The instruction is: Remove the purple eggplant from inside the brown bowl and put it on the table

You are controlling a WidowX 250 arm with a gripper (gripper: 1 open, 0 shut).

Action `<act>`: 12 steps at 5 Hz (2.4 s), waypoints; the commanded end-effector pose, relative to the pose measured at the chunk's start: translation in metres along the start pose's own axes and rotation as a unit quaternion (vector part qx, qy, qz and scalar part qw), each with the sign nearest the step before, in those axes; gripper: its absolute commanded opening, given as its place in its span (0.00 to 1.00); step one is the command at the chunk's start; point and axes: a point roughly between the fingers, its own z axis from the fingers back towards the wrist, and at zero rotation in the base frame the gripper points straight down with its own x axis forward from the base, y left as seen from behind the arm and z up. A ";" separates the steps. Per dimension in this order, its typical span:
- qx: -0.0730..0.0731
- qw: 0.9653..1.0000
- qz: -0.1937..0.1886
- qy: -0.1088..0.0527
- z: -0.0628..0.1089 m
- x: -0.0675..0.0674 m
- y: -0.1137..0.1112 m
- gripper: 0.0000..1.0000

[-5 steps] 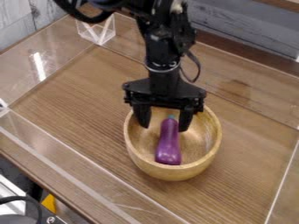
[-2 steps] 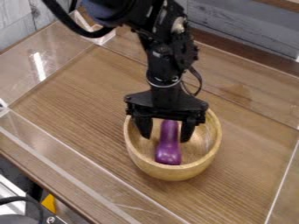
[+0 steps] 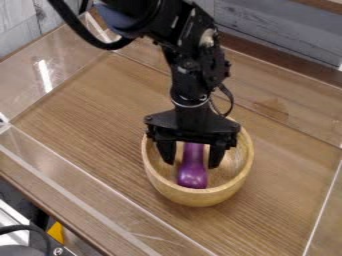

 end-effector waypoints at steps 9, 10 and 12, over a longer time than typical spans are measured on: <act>-0.021 1.000 0.000 -0.011 0.011 -0.006 -0.009 1.00; -0.019 1.000 -0.001 -0.014 0.011 -0.006 -0.009 1.00; -0.017 1.000 -0.003 -0.020 0.011 -0.006 -0.009 1.00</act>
